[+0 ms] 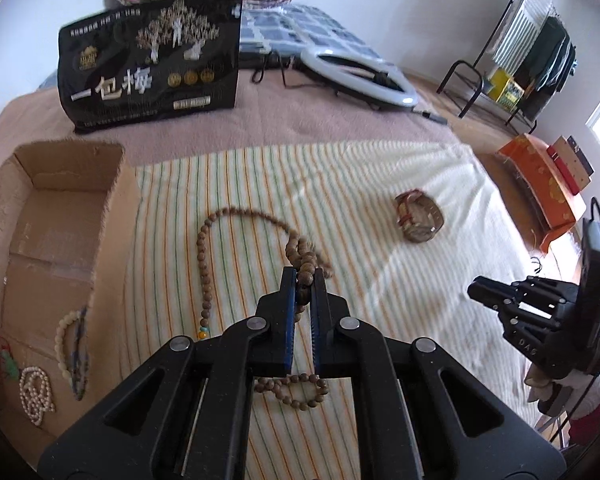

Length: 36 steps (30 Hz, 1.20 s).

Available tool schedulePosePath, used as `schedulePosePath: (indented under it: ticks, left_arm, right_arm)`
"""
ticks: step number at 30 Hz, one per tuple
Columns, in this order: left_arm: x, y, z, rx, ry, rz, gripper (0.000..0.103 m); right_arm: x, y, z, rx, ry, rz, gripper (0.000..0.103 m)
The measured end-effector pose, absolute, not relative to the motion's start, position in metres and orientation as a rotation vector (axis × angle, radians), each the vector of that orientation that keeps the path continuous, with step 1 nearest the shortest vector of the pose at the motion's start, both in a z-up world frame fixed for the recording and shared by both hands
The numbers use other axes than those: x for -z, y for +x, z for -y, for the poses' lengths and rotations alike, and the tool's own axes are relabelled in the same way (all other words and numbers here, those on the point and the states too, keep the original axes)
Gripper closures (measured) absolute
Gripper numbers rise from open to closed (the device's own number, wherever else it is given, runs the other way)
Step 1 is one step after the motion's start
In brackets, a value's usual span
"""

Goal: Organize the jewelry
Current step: 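Lift the bead necklace with the left tool and lower it into the box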

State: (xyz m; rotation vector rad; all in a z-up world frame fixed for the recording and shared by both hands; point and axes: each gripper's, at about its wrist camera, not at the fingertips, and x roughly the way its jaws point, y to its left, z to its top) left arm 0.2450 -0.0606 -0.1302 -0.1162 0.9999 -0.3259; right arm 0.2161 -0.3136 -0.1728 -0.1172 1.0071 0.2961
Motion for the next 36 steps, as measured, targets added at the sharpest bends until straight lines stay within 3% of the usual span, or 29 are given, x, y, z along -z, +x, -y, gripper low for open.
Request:
schedulePosePath:
  ticks: [36]
  left_arm:
    - [-0.044, 0.197, -0.02, 0.35, -0.256, -0.597, 0.099]
  right_arm:
    - [0.07, 0.193, 0.263, -0.353, -0.08, -0.78, 0.097]
